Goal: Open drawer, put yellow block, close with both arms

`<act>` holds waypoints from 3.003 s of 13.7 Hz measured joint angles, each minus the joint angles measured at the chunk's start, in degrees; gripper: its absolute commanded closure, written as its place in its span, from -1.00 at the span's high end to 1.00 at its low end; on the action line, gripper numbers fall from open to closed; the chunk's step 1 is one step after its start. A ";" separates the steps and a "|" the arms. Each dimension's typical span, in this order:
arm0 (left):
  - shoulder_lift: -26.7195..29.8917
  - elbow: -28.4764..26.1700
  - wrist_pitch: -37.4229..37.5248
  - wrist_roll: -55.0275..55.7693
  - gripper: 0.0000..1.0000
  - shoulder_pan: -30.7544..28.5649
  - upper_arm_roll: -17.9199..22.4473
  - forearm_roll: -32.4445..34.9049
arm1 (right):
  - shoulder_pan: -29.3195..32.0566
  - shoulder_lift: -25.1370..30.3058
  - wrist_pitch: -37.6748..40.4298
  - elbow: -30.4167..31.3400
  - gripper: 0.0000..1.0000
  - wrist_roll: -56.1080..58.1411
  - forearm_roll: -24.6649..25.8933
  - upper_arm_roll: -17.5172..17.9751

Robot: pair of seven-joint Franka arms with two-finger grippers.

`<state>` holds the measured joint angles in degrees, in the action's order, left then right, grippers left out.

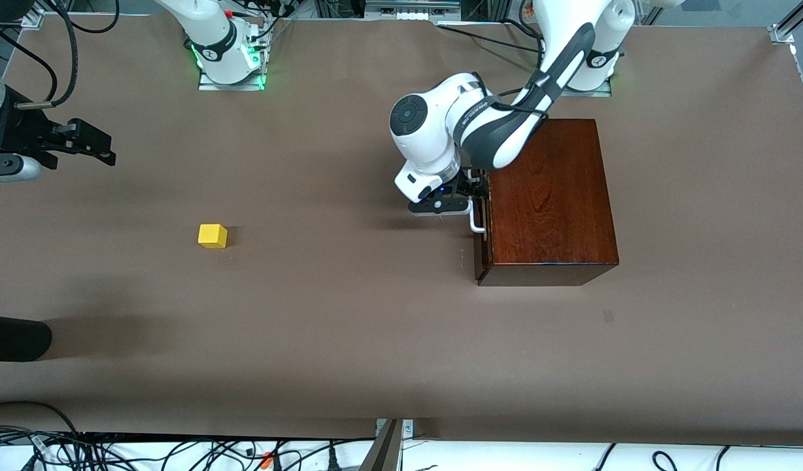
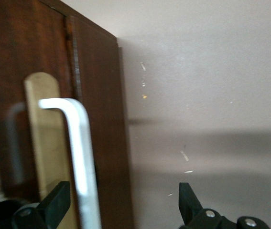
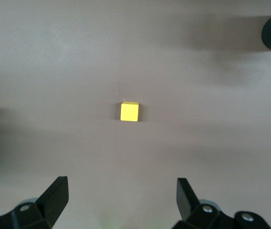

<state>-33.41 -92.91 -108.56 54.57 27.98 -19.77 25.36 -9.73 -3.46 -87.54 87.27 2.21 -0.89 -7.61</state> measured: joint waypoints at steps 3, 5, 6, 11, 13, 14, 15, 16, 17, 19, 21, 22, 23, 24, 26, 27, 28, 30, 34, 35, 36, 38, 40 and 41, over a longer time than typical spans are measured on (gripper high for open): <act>-1.65 0.52 -0.32 2.17 1.00 0.30 -0.04 1.72 | 0.00 0.00 0.01 0.00 1.00 0.00 0.00 0.00; -1.70 0.73 -0.32 2.37 1.00 0.32 -0.05 1.71 | 0.00 0.00 0.01 0.00 1.00 0.00 0.00 0.00; -1.72 0.79 -0.31 2.41 1.00 0.32 -0.05 1.72 | 0.00 0.00 0.01 0.00 1.00 0.00 0.00 0.00; -2.51 2.96 -0.42 3.58 1.00 1.46 -0.39 1.71 | 0.00 0.00 0.02 0.00 1.00 0.00 0.00 -0.01; -3.25 4.03 -0.34 4.08 1.00 2.19 -0.39 1.72 | 0.01 0.00 0.02 0.00 1.00 0.00 0.00 -0.01; -3.49 4.37 -0.25 4.40 1.00 2.32 -0.30 1.72 | 0.02 0.00 0.02 0.00 1.00 0.00 0.00 -0.06; -3.83 4.91 -0.25 4.88 1.00 2.55 -0.33 1.72 | 0.04 0.00 0.02 0.00 1.00 0.00 0.00 -0.11; -4.20 5.50 -0.25 5.11 1.00 2.83 -0.32 1.72 | 0.06 0.00 0.02 0.00 1.00 0.00 0.00 -0.15; -4.59 6.15 -0.28 5.37 1.00 3.09 -0.39 1.71 | 0.08 0.00 0.02 0.00 1.00 0.00 0.00 -0.18; -5.44 7.61 -0.27 5.87 1.00 3.74 -0.38 1.57 | 0.11 0.00 0.05 0.00 1.00 0.00 0.00 -0.19; -6.22 9.06 -0.28 6.10 1.00 4.36 -0.39 1.36 | 0.11 0.00 0.08 0.00 1.00 0.00 0.00 -0.19; -6.55 9.63 -0.28 6.32 1.00 4.56 -0.41 1.22 | 0.12 -0.01 0.09 0.00 1.00 0.00 0.00 -0.19; -6.93 10.36 -0.30 6.63 1.00 4.77 -0.43 0.89 | 0.12 -0.01 0.10 0.00 1.00 0.00 0.00 -0.19; -7.30 10.99 -0.30 6.80 1.00 5.01 -0.42 0.72 | 0.14 -0.01 0.10 0.00 1.00 0.00 0.00 -0.20; -8.31 12.95 -0.37 7.29 1.00 5.77 -0.50 0.28 | 0.23 -0.01 0.10 0.00 1.00 0.00 0.00 -0.20; -8.90 14.05 -0.37 7.63 1.00 6.41 -0.53 0.25 | 0.26 -0.01 0.10 0.00 1.00 0.00 0.01 -0.20; -9.36 14.95 -0.34 8.00 1.00 6.93 -0.52 0.25 | 0.27 -0.02 0.10 0.01 1.00 0.00 0.01 -0.20; -10.15 16.24 -0.30 8.25 1.00 7.47 -0.51 0.25 | 0.28 -0.27 0.05 0.07 1.00 0.00 0.01 -0.20; -11.40 18.50 -0.38 8.61 1.00 8.15 -0.57 0.15 | 0.32 -2.28 -0.62 0.07 1.00 -0.03 0.01 -0.20; -11.65 19.05 -0.38 8.77 1.00 8.42 -0.57 0.06 | 0.35 -2.59 -0.96 0.07 1.00 -0.04 0.00 -0.20; -11.78 19.51 -0.37 8.87 1.00 8.62 -0.57 -0.17 | 0.46 -2.79 -1.43 0.07 1.00 -0.05 0.00 -0.20; -11.81 20.21 -0.36 8.89 1.00 8.67 -0.55 -0.83 | 0.84 -3.02 -2.19 0.07 1.00 -0.05 -0.05 -0.24; -11.81 20.94 -0.31 8.90 1.00 8.63 -0.55 -1.24 | 1.05 -3.34 -2.51 0.08 1.00 -0.05 -0.05 -0.27; -11.81 21.47 -0.43 8.90 1.00 8.66 -0.59 -1.77 | 1.10 -3.77 -2.67 0.08 1.00 -0.06 -0.05 -0.26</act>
<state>-45.22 -71.43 -108.99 63.47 36.64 -20.37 23.59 -8.63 -7.23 -90.21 87.35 2.15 -0.94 -7.87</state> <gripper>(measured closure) 0.000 0.000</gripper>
